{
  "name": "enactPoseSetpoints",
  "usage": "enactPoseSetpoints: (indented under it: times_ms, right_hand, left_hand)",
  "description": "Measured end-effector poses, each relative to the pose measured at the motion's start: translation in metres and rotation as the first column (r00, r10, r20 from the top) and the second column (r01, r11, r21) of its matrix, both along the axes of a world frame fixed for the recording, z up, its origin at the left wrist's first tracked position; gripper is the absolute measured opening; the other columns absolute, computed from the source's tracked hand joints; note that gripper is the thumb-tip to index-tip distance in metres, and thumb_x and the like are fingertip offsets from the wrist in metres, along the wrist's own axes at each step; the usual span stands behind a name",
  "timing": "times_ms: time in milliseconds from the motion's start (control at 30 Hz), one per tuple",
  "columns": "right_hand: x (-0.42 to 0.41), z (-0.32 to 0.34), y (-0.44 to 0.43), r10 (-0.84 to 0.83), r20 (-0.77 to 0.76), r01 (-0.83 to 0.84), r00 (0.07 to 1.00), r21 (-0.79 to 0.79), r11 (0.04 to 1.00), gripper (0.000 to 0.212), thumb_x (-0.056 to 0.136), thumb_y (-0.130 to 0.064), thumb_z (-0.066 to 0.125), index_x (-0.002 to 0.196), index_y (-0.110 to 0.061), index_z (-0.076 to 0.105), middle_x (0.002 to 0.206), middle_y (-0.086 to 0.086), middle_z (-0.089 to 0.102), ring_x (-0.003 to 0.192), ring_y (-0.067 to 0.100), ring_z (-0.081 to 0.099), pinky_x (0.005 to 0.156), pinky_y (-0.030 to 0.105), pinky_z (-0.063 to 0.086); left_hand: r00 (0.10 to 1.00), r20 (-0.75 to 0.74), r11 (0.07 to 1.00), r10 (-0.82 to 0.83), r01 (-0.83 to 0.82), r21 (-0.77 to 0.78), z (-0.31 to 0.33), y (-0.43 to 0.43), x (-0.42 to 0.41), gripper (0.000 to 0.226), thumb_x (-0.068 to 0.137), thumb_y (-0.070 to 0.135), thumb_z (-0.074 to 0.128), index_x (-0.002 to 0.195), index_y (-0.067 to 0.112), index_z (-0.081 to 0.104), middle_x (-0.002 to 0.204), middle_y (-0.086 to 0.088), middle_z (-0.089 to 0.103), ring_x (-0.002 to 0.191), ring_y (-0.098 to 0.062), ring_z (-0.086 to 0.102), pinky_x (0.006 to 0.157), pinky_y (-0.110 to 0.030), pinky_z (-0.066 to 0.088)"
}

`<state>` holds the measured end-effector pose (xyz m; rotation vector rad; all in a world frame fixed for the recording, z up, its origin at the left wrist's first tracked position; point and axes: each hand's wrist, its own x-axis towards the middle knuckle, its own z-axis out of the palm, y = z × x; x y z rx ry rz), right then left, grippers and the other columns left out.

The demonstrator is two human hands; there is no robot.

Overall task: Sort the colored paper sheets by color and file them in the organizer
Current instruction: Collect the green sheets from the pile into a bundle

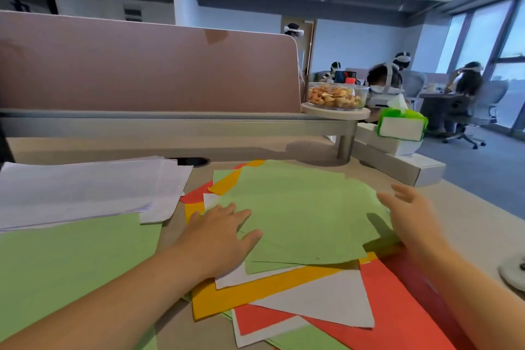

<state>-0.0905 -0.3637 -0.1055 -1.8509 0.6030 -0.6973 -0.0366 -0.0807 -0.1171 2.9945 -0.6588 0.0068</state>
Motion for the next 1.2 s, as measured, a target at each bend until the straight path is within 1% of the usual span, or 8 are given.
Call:
enactPoseSetpoints:
  times_ms: [167, 300, 400, 533, 667, 833, 967, 1200]
  right_hand:
    - [0.0, -0.004, -0.001, -0.155, -0.348, -0.014, 0.925, -0.437, 0.899, 0.04, 0.089, -0.028, 0.053, 0.119, -0.002, 0.057, 0.118, 0.018, 0.061, 0.104, 0.033, 0.056, 0.087, 0.038, 0.044]
    - [-0.002, -0.01, 0.021, -0.204, -0.666, -0.335, 0.718, -0.587, 0.738, 0.057, 0.092, -0.055, 0.04, 0.111, -0.004, 0.058, 0.117, 0.015, 0.06, 0.108, 0.032, 0.055, 0.088, 0.034, 0.044]
    - [-0.005, -0.011, 0.02, -0.105, -0.643, -0.408, 0.759, -0.595, 0.693, 0.054, 0.092, -0.057, 0.038, 0.115, -0.012, 0.055, 0.122, 0.009, 0.055, 0.112, 0.028, 0.051, 0.093, 0.034, 0.04]
    - [-0.012, -0.003, 0.012, 0.262, -0.449, -0.44, 0.854, -0.355, 0.825, 0.031, 0.095, -0.035, 0.05, 0.097, -0.006, 0.062, 0.084, -0.004, 0.062, 0.086, 0.017, 0.057, 0.074, 0.025, 0.043]
    - [-0.006, 0.004, 0.007, 0.172, -0.096, -0.156, 0.98, 0.157, 0.975, 0.04, 0.092, -0.028, 0.058, 0.125, -0.005, 0.055, 0.121, 0.01, 0.06, 0.106, 0.023, 0.056, 0.092, 0.039, 0.048]
    - [-0.017, 0.026, 0.012, 0.134, -0.019, -0.071, 0.991, 0.768, 0.637, 0.047, 0.094, -0.013, 0.05, 0.134, 0.002, 0.031, 0.134, 0.026, 0.04, 0.104, 0.042, 0.056, 0.039, 0.035, 0.055]
    - [-0.025, 0.033, 0.019, 0.376, -0.149, -0.133, 0.914, 0.767, 0.627, 0.037, 0.096, -0.021, 0.044, 0.118, 0.008, 0.038, 0.096, 0.027, 0.059, 0.072, 0.033, 0.058, 0.041, 0.03, 0.053]
    - [-0.029, 0.034, 0.03, 0.51, -0.232, -0.223, 0.829, 0.699, 0.68, 0.023, 0.095, -0.021, 0.047, 0.096, 0.001, 0.052, 0.056, 0.012, 0.054, 0.047, 0.018, 0.049, 0.049, 0.026, 0.04]
  left_hand:
    - [0.969, 0.239, 0.993, 0.067, -0.087, 0.075, 0.01, -0.001, -0.011, 0.065, 0.089, 0.071, 0.023, 0.128, 0.027, 0.051, 0.123, -0.001, 0.055, 0.114, -0.021, 0.049, 0.097, -0.036, 0.035]
    - [0.988, 0.118, 0.995, 0.101, -0.1, -0.017, 0.003, -0.001, -0.008, 0.065, 0.09, 0.068, 0.025, 0.142, 0.029, 0.037, 0.142, -0.004, 0.04, 0.129, -0.024, 0.037, 0.106, -0.037, 0.032]
    - [0.999, -0.001, 0.995, 0.053, -0.052, -0.083, -0.001, 0.001, -0.004, 0.065, 0.094, 0.062, 0.028, 0.148, 0.028, 0.028, 0.155, -0.004, 0.026, 0.142, -0.023, 0.023, 0.115, -0.039, 0.023]
    - [0.997, 0.073, 0.981, 0.034, -0.02, -0.192, 0.001, 0.002, -0.005, 0.046, 0.094, 0.053, 0.041, 0.128, 0.024, 0.054, 0.131, 0.005, 0.055, 0.118, -0.014, 0.05, 0.098, -0.03, 0.043]
    - [0.988, 0.106, 0.961, 0.113, -0.081, -0.263, -0.001, 0.0, -0.006, 0.044, 0.09, 0.058, 0.043, 0.114, 0.022, 0.055, 0.117, 0.005, 0.056, 0.103, -0.014, 0.053, 0.088, -0.031, 0.047]
    - [0.993, 0.054, 0.98, 0.109, -0.099, -0.171, -0.006, 0.002, -0.001, 0.064, 0.092, 0.063, 0.033, 0.143, 0.024, 0.035, 0.144, 0.0, 0.042, 0.131, -0.019, 0.039, 0.107, -0.037, 0.037]
    - [0.993, 0.056, 0.983, 0.106, -0.096, -0.159, -0.006, 0.002, 0.0, 0.064, 0.092, 0.063, 0.032, 0.143, 0.025, 0.035, 0.145, 0.001, 0.042, 0.132, -0.019, 0.039, 0.106, -0.036, 0.037]
    - [0.993, 0.053, 0.978, 0.106, -0.095, -0.185, -0.006, 0.003, -0.001, 0.064, 0.092, 0.063, 0.033, 0.143, 0.025, 0.035, 0.146, 0.002, 0.041, 0.132, -0.017, 0.038, 0.107, -0.035, 0.036]
